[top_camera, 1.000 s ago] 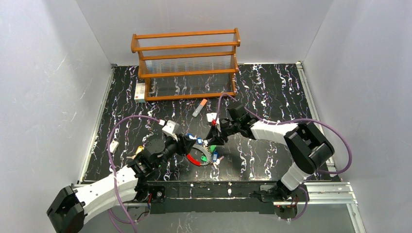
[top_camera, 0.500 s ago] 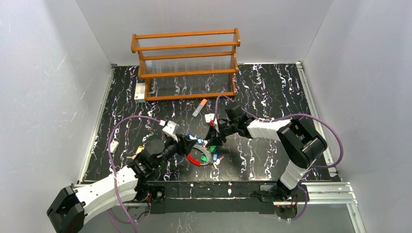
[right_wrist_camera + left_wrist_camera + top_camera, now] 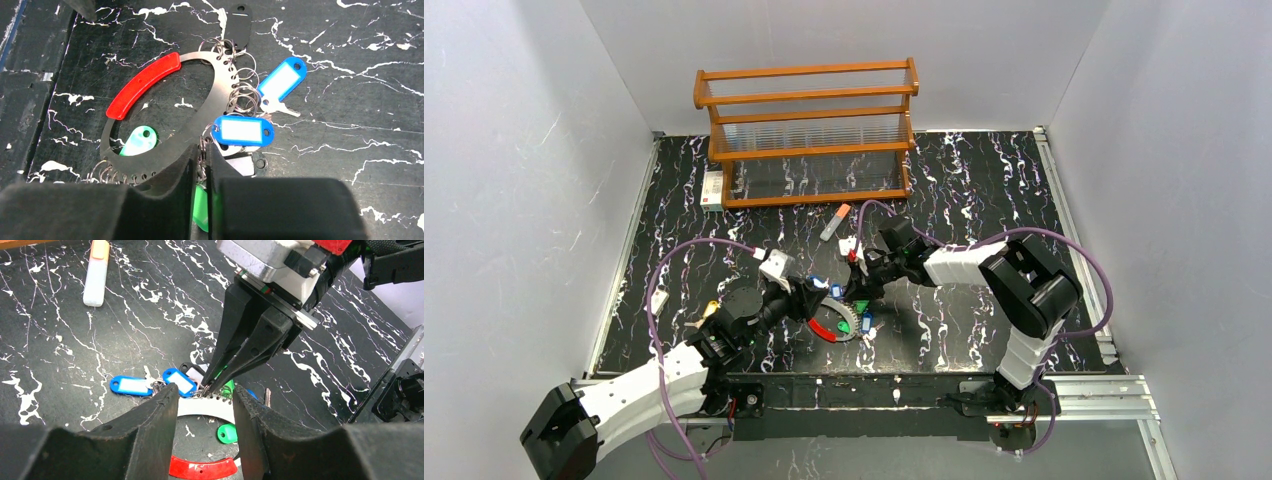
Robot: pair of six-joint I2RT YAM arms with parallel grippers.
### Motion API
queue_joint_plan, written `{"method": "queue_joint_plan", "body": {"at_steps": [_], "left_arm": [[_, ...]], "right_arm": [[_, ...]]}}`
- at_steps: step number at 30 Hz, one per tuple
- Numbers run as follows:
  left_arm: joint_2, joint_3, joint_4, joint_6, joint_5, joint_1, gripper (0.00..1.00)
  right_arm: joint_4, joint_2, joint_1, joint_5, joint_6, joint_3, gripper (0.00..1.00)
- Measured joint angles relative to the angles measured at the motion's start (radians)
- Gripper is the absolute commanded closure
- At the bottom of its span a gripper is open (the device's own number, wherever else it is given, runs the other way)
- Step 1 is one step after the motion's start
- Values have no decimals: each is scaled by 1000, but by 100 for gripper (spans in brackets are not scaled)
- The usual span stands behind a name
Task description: Put the keys on the keyring
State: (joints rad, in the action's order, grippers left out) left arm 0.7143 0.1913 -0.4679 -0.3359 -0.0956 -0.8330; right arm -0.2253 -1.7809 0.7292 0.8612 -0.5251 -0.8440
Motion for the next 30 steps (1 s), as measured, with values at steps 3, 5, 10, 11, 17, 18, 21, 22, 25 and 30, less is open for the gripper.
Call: {"method": "queue_joint_plan", "body": {"at_steps": [3,5,10,11,17,18,21,22,25,30], "left_arm": [[0,0,6,3,0,0,57],[0,0,9,4,0,0,57],[1,0,13,5,0,0,57],[2,0,12,7,0,0,57],[16,0,12,23,8,0,60],[17,0,12,26,12,0,61],[18,0,9,35,34,0,64],[18,0,8,40,43,0,65],[18,0,3,52,81,0,67],[18,0,-8,70,142,0,67]], "right_arm": [[-5,0,2,-8,2,-1,99],[-6,0,2,-11,2,-1,99],[-18,5,2,-12,3,5,99],[-21,13,2,-10,4,14,99],[-85,106,2,31,34,101,99],[-99,123,2,39,44,114,99],[-152,161,2,61,83,146,99],[-170,168,2,66,96,153,99],[-244,189,2,87,154,188,99],[-332,201,2,108,233,228,99]]}}
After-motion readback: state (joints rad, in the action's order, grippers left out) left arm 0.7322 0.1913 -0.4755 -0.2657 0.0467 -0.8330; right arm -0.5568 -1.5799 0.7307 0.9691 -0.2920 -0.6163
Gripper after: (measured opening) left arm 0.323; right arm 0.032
